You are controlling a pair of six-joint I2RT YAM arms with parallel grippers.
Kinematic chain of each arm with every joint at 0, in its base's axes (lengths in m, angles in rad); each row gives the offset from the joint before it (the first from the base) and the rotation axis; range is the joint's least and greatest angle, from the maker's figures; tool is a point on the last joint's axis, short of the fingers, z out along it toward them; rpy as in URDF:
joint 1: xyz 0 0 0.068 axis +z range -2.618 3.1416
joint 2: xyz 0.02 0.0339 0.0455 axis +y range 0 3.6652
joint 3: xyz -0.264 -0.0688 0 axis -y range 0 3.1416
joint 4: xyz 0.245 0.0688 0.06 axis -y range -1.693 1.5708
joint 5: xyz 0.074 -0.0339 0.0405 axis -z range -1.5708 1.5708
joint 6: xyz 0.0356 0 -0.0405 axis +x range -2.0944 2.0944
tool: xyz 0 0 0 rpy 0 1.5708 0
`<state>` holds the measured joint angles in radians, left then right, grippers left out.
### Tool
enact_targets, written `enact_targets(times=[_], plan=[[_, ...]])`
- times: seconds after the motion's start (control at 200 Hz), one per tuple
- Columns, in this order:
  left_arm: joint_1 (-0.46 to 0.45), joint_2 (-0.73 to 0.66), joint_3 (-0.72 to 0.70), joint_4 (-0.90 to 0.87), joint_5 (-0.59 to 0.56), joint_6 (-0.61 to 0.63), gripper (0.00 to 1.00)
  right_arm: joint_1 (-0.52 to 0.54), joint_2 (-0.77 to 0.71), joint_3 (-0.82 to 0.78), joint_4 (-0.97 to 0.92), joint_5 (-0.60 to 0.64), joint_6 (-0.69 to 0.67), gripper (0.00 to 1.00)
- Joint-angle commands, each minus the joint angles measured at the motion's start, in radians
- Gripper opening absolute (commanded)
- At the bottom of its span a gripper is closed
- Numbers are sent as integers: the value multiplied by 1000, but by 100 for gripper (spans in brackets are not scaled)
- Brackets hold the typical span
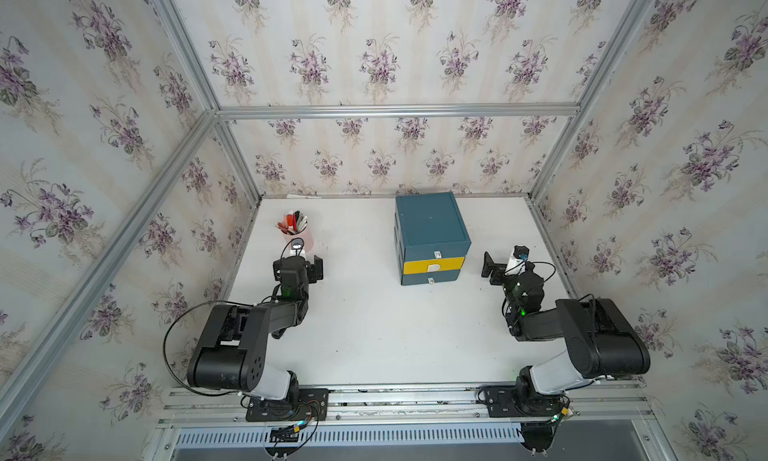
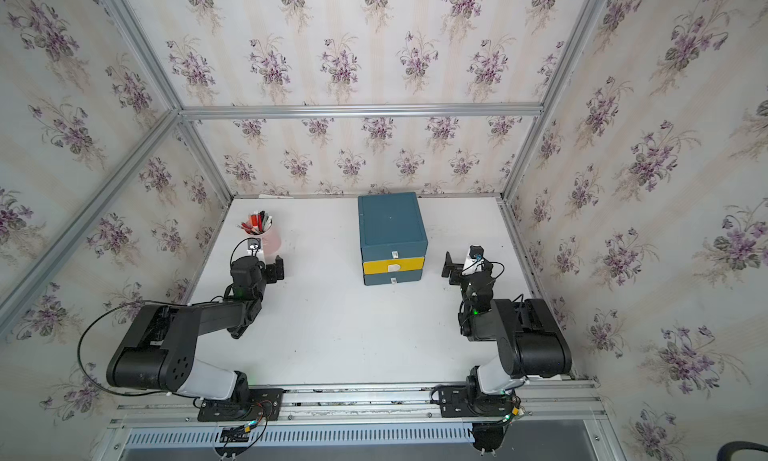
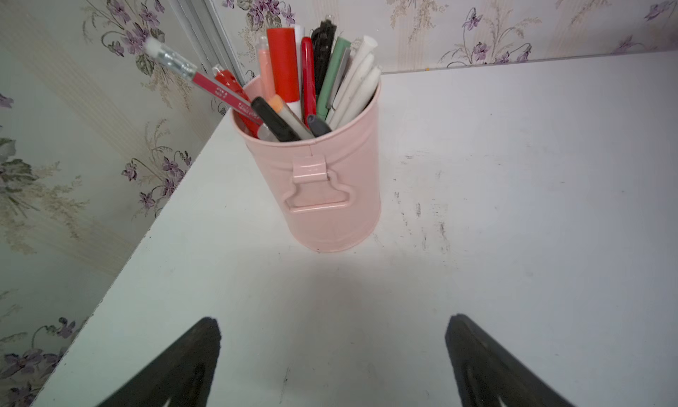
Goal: Take the seed bags out of the drawer
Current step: Move the storage box to the center of the board.
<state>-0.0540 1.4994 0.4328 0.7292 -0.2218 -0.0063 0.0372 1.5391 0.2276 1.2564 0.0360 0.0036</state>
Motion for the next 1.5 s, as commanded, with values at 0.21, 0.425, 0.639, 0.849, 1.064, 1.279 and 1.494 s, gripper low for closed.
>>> enact_targets(times=[0.21,0.425,0.639,0.849,1.064,1.279,1.494], plan=[[0,-2,0,-2,4,7,100,-1,-3,1,0,2,6,100],[1,-2,1,-3,4,7,100,0,-3,3,0,2,6,100],[-1,-40,25,-72,6,9,100,0,-35,9,-36,47,21,100],[-28,-187,119,-372,19,-3,100,-1,-230,243,-589,73,46,100],[-69,-269,261,-765,113,-102,100,0,-271,556,-1058,-120,129,100],[-125,-289,418,-995,293,-155,100,0,-242,717,-1247,-421,232,100],[-164,-247,575,-1122,427,-200,100,7,-170,812,-1331,-618,271,100]])
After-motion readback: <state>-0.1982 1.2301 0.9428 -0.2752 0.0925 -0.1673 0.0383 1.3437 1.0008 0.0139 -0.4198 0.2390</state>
